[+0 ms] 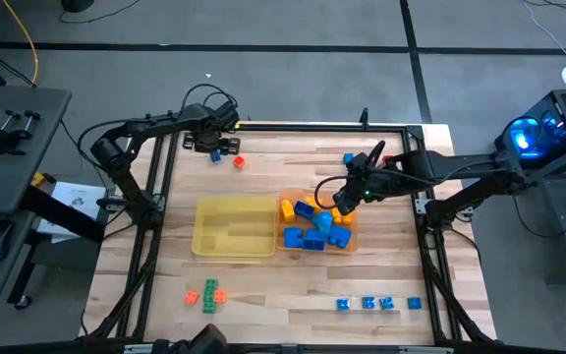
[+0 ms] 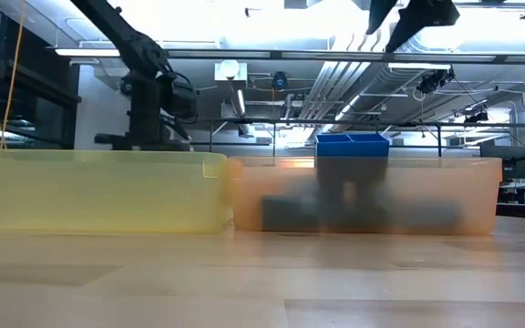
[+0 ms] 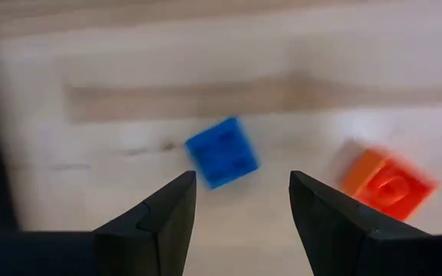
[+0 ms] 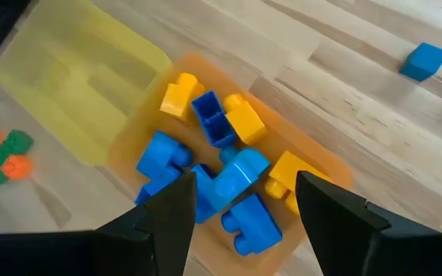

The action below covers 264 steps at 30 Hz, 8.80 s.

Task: Sort blocks by size
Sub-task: Put the small blue game piece into the yellow bin, then put the top small green game piece into the yellow bin, then put the left small orange game piece into the yellow bin

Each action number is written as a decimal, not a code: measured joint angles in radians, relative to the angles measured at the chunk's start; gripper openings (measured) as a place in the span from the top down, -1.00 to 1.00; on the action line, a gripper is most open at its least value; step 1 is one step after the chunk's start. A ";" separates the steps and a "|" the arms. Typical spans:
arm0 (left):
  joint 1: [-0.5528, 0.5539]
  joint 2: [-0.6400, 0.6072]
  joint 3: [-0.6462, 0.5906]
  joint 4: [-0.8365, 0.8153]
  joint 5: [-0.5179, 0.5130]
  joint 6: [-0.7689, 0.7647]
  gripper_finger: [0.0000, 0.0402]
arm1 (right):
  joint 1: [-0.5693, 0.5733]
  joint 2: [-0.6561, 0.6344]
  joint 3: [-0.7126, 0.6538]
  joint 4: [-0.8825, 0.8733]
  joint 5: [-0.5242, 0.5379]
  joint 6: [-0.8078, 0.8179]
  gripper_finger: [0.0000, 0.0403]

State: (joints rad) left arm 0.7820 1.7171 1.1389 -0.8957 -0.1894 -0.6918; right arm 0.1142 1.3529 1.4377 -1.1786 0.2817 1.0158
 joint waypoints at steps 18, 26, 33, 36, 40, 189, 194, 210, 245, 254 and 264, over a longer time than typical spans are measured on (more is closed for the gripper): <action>0.013 0.011 0.001 0.035 -0.088 -0.399 0.04 | -0.001 0.000 -0.014 0.008 0.007 -0.052 -0.08; 0.018 0.071 0.000 0.005 -0.058 -0.434 0.04 | -0.001 0.000 -0.014 0.008 0.008 -0.056 -0.08; 0.024 0.103 0.001 0.019 -0.055 -0.433 0.04 | -0.001 0.000 -0.014 0.008 0.026 -0.056 -0.08; 0.025 0.111 0.001 0.018 -0.056 -0.434 0.04 | -0.001 0.000 -0.014 0.008 0.026 -0.056 -0.08; 0.025 0.135 0.001 0.018 -0.056 -0.462 0.04 | -0.001 0.000 -0.014 0.009 0.026 -0.056 -0.08; -0.997 -0.504 -0.222 0.038 0.052 -0.373 0.03 | -0.088 0.000 -0.014 0.070 -0.005 -0.205 -0.08; -0.989 -0.505 -0.222 0.041 0.155 -0.354 -0.22 | -0.088 0.000 -0.014 0.070 -0.005 -0.205 -0.08; -1.725 -0.339 -0.221 0.135 0.059 -0.258 -0.19 | -0.088 0.000 -0.014 0.070 -0.004 -0.211 -0.08; -1.776 -0.015 -0.215 0.187 0.098 -0.021 0.16 | -0.088 0.000 -0.014 0.069 -0.004 -0.183 -0.08; -1.706 -0.302 -0.149 0.000 0.025 -0.221 0.55 | -0.088 0.000 -0.014 0.045 -0.029 -0.183 -0.08; -1.298 -0.529 -0.082 -0.369 -0.405 -0.322 0.48 | -0.088 0.000 -0.014 0.045 -0.019 -0.182 -0.08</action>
State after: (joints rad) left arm -0.5159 1.1879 1.0565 -1.2645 -0.5942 -1.0138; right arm 0.0259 1.3529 1.4236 -1.1339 0.2623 0.8341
